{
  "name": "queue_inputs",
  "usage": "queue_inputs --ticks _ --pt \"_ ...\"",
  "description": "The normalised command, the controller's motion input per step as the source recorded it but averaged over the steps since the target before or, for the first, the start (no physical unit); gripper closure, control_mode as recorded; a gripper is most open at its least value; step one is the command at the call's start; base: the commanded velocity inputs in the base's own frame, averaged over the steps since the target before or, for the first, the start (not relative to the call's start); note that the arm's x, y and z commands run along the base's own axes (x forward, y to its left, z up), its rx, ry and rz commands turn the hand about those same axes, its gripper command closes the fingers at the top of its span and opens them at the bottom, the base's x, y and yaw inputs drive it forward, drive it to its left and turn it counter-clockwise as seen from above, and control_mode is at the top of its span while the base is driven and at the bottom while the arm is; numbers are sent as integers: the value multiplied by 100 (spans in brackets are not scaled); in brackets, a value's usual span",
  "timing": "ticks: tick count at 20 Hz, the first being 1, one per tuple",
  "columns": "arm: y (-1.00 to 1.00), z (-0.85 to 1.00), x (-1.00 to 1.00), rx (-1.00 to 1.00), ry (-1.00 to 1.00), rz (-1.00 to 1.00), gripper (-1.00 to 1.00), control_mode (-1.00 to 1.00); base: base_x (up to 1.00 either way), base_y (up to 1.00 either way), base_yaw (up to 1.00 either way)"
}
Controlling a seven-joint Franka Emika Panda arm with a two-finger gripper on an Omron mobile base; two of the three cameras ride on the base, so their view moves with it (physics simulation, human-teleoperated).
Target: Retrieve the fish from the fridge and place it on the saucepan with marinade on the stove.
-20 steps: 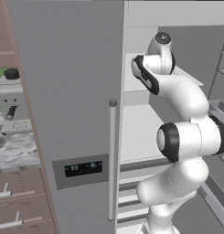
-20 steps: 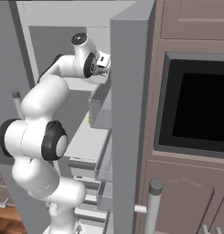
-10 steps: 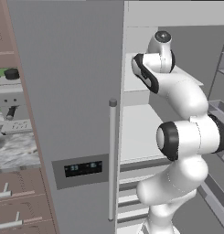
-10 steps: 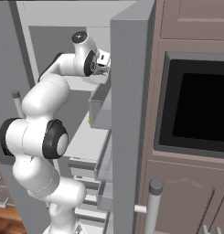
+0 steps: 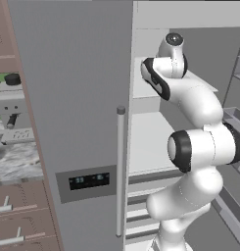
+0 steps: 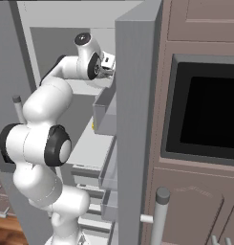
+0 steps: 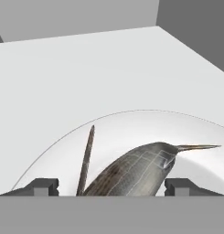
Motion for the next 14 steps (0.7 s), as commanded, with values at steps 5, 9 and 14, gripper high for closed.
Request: queue_inputs --ticks 5,9,14 --pt "0 0 0 0 0 0 100 -100 0 0 0" --pt "0 0 0 0 0 0 100 -100 0 0 0" --pt "0 0 -2 0 0 0 100 -100 0 0 0"
